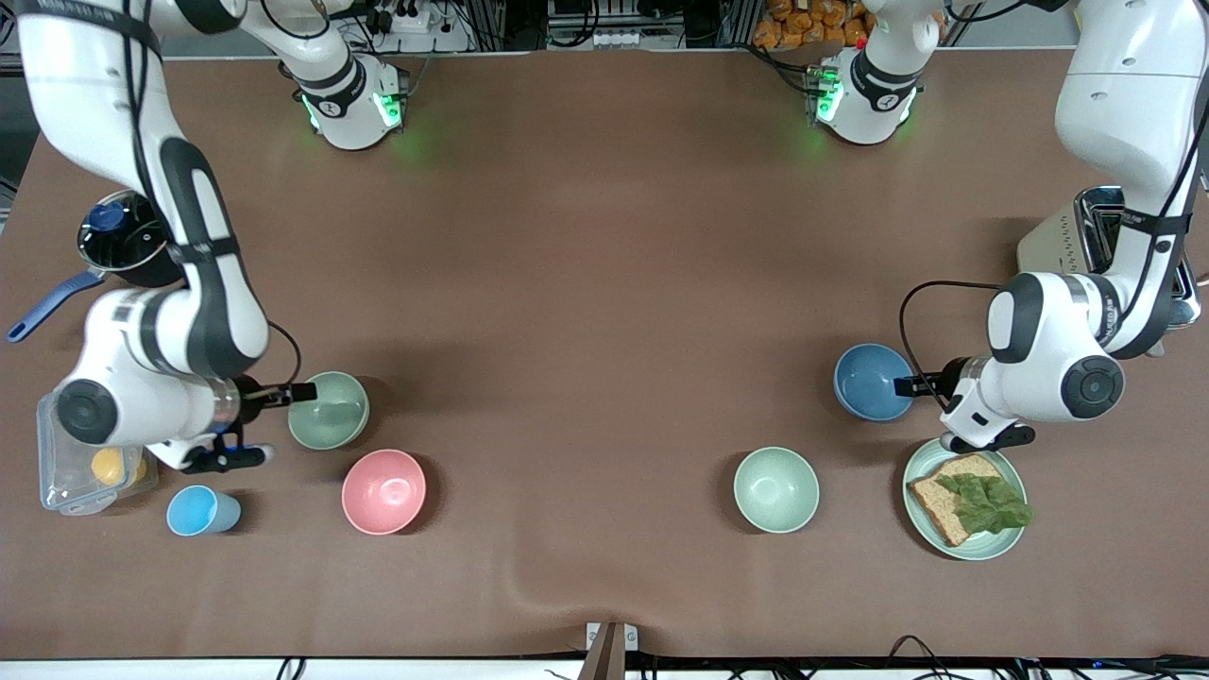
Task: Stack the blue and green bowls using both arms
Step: 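Grip the green and blue bowl rims with the right and left grippers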
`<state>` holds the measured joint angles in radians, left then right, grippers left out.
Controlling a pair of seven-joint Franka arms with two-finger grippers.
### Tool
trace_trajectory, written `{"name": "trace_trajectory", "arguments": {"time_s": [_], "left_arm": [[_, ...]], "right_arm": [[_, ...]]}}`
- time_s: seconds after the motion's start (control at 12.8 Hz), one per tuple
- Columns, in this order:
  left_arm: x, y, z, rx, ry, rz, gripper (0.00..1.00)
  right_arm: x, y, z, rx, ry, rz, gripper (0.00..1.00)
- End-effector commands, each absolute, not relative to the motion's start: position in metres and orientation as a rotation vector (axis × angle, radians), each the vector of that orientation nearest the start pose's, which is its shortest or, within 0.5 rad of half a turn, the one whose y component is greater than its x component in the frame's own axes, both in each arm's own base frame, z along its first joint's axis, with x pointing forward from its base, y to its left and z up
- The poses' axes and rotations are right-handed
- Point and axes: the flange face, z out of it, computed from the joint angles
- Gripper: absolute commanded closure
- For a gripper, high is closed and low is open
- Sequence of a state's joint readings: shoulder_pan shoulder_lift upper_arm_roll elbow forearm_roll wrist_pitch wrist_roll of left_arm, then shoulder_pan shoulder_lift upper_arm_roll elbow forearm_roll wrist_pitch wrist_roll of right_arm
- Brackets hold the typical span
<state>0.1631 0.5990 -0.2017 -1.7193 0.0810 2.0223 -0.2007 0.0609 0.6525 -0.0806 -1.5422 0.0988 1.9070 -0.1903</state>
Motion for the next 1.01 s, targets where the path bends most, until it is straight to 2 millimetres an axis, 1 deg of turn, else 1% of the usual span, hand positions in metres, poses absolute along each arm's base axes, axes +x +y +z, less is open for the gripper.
{"name": "trace_trajectory", "arguments": {"time_s": [0.0,0.16,0.23,0.39,0.47,0.55,0.62,0.7,0.78,0.94], "left_arm": [[0.638,-0.01,0.22,-3.12,-0.221,0.444,0.29],[0.638,-0.01,0.219,-3.12,-0.221,0.444,0.44],[0.637,-0.01,0.218,-3.12,-0.221,0.449,0.55],[0.637,-0.01,0.214,-3.119,-0.217,0.456,0.8],[0.637,-0.01,0.214,-3.12,-0.216,0.459,0.98],[0.637,-0.009,0.214,-3.121,-0.214,0.459,1.0],[0.637,-0.009,0.214,-3.122,-0.207,0.459,1.0],[0.637,-0.009,0.214,-3.122,-0.206,0.459,1.0],[0.637,-0.009,0.214,-3.122,-0.206,0.459,1.0],[0.637,-0.01,0.214,-3.124,-0.203,0.459,1.0]], "right_arm": [[0.676,-0.001,0.242,-3.01,-0.237,0.414,0.0],[0.677,-0.004,0.223,-3.013,-0.226,0.417,0.0],[0.675,-0.004,0.211,-3.006,-0.214,0.436,0.0],[0.674,-0.001,0.199,-2.972,-0.169,0.439,0.0],[0.676,-0.002,0.197,-2.957,-0.141,0.414,0.0],[0.675,-0.003,0.195,-2.958,-0.136,0.409,0.23],[0.676,-0.003,0.196,-2.959,-0.136,0.404,0.63],[0.676,-0.003,0.196,-2.959,-0.136,0.404,0.9],[0.676,-0.004,0.196,-2.958,-0.133,0.404,1.0],[0.676,-0.004,0.196,-2.959,-0.131,0.404,1.0]]}}
